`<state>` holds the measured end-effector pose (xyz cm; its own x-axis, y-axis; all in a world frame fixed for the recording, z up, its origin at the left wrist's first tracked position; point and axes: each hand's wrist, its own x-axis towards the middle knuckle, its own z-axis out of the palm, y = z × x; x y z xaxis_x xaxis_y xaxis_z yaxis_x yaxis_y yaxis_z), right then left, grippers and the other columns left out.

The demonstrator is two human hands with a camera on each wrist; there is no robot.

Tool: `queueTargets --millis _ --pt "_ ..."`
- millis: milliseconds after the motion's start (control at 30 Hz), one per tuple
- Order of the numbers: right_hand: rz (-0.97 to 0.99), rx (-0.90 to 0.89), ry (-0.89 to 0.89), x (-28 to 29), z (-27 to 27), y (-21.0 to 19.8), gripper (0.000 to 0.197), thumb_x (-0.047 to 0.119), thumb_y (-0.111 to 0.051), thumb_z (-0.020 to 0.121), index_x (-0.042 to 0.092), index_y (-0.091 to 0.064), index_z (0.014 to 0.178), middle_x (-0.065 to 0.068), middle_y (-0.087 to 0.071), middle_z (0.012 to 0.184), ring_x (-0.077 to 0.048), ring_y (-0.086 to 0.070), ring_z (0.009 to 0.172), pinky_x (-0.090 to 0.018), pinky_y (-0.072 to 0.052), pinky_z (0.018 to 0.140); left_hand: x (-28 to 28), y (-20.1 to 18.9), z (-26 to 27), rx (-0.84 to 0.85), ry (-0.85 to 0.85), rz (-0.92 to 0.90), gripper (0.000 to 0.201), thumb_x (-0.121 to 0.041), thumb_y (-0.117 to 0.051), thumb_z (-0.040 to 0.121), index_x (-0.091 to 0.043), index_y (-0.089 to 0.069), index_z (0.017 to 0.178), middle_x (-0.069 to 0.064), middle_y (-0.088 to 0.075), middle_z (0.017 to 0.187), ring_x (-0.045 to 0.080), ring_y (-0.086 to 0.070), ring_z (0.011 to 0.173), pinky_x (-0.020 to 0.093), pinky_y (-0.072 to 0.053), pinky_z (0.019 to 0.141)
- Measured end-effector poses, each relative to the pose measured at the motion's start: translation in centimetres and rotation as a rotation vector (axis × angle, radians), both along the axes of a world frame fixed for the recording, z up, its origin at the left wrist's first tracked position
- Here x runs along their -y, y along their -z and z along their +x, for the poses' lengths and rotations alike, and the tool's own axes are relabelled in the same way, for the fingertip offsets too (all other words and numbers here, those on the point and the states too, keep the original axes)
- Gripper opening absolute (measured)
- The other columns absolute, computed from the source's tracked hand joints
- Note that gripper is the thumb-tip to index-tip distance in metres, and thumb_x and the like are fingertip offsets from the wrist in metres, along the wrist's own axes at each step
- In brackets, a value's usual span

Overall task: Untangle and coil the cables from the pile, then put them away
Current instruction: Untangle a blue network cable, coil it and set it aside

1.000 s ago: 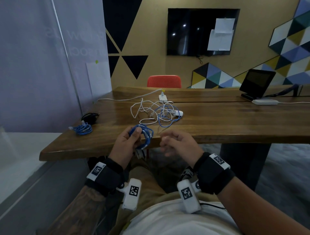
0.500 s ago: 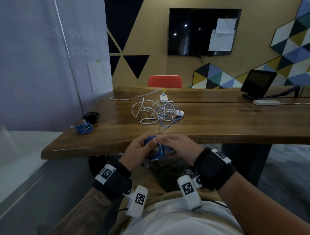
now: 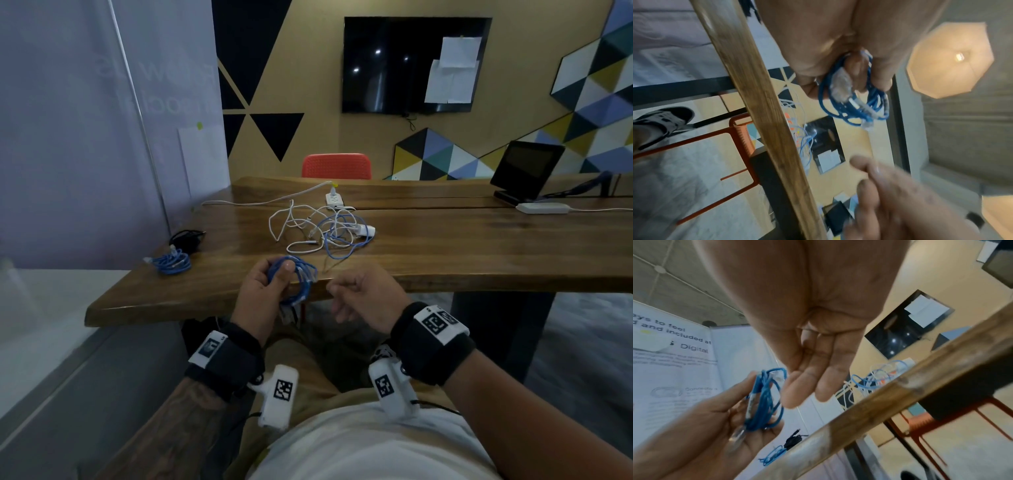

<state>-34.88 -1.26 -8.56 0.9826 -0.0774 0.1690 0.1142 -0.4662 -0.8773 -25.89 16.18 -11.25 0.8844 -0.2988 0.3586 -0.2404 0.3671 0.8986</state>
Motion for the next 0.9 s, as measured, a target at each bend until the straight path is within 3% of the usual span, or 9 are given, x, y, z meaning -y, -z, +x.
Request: queueTargets --millis 133,233,333,400,533,600,667,767,900 --pt "0.175 -0.050 -0.041 -0.6 -0.3 0.4 0.023 0.026 -0.056 0.101 0.006 -0.066 0.104 -0.004 -0.069 0.071 -0.015 -0.064 0.057 -0.026 -0.053 0.051 -0.8 -0.7 0.5 0.036 0.011 0.013 0.020 -0.025 -0.058 0.090 -0.011 -0.061 0.103 0.001 -0.070 0.082 0.009 -0.065 0.071 0.022 -0.054 0.064" --pt "0.220 -0.061 -0.030 -1.6 0.2 0.0 0.036 0.037 -0.053 0.101 0.003 -0.064 0.102 -0.004 -0.067 0.074 -0.014 -0.062 0.057 -0.024 -0.049 0.045 -0.2 -0.5 -0.4 0.090 0.054 0.044 0.017 -0.029 -0.062 0.085 -0.019 -0.065 0.098 0.008 -0.070 0.092 0.015 -0.066 0.081 0.026 -0.055 0.070" --pt "0.308 -0.081 0.019 -1.9 0.4 0.0 0.044 0.038 -0.056 0.100 -0.004 -0.064 0.106 -0.004 -0.064 0.071 -0.010 -0.057 0.052 -0.022 -0.044 0.043 0.2 -0.2 -0.6 0.120 0.068 0.068 0.008 -0.032 -0.068 0.088 -0.026 -0.069 0.094 0.011 -0.069 0.095 0.022 -0.064 0.087 0.034 -0.055 0.078" --pt "0.353 -0.075 0.048 -1.9 0.3 0.3 0.041 0.038 -0.060 0.097 -0.002 -0.067 0.102 -0.003 -0.059 0.065 -0.010 -0.052 0.048 -0.022 -0.038 0.043 0.1 -0.3 -0.7 0.136 0.069 0.082 0.013 -0.038 -0.069 0.085 -0.029 -0.069 0.095 0.011 -0.069 0.097 0.023 -0.064 0.088 0.038 -0.054 0.081" --pt "0.494 -0.081 0.034 -2.0 0.2 0.3 0.031 0.033 -0.062 0.097 0.011 -0.058 0.075 0.000 -0.039 0.055 -0.012 -0.035 0.043 -0.023 -0.025 0.044 0.2 -0.4 -0.8 0.157 0.069 0.115 0.024 -0.037 -0.065 0.087 -0.018 -0.065 0.101 0.004 -0.068 0.087 0.014 -0.063 0.080 0.030 -0.053 0.073" --pt "0.513 -0.076 0.020 -2.1 0.1 0.1 0.035 0.029 -0.062 0.097 0.016 -0.054 0.065 0.000 -0.035 0.053 -0.014 -0.030 0.043 -0.024 -0.022 0.045 0.4 -0.5 -1.1 0.152 0.064 0.110 0.025 -0.029 -0.060 0.088 -0.013 -0.060 0.107 -0.006 -0.066 0.078 0.006 -0.060 0.069 0.023 -0.050 0.065" --pt "0.481 -0.049 0.007 -2.2 0.0 0.0 0.042 0.026 -0.061 0.097 0.019 -0.051 0.057 0.000 -0.033 0.052 -0.014 -0.027 0.043 -0.025 -0.022 0.046 0.4 -0.6 -1.2 0.126 0.067 0.073 0.029 -0.021 -0.056 0.092 -0.007 -0.056 0.118 -0.007 -0.066 0.075 0.004 -0.060 0.064 0.020 -0.050 0.061" --pt "0.449 -0.051 -0.061 -2.1 -0.2 -0.2 0.048 0.019 -0.059 0.098 0.024 -0.052 0.051 0.001 -0.032 0.051 -0.012 -0.025 0.039 -0.023 -0.020 0.042 0.1 -1.0 -1.2 0.102 0.055 0.028 0.027 -0.013 -0.049 0.097 0.002 -0.056 0.119 -0.009 -0.061 0.064 0.001 -0.055 0.055 0.016 -0.047 0.054" --pt "0.399 -0.138 -0.215 -1.6 -0.3 -0.2 0.052 0.018 -0.051 0.101 0.026 -0.050 0.049 0.003 -0.033 0.050 -0.010 -0.026 0.037 -0.021 -0.021 0.042 0.1 -1.3 -1.3 0.073 0.066 -0.001 0.030 -0.017 -0.050 0.094 0.006 -0.054 0.113 -0.010 -0.058 0.055 0.001 -0.052 0.046 0.013 -0.043 0.047"
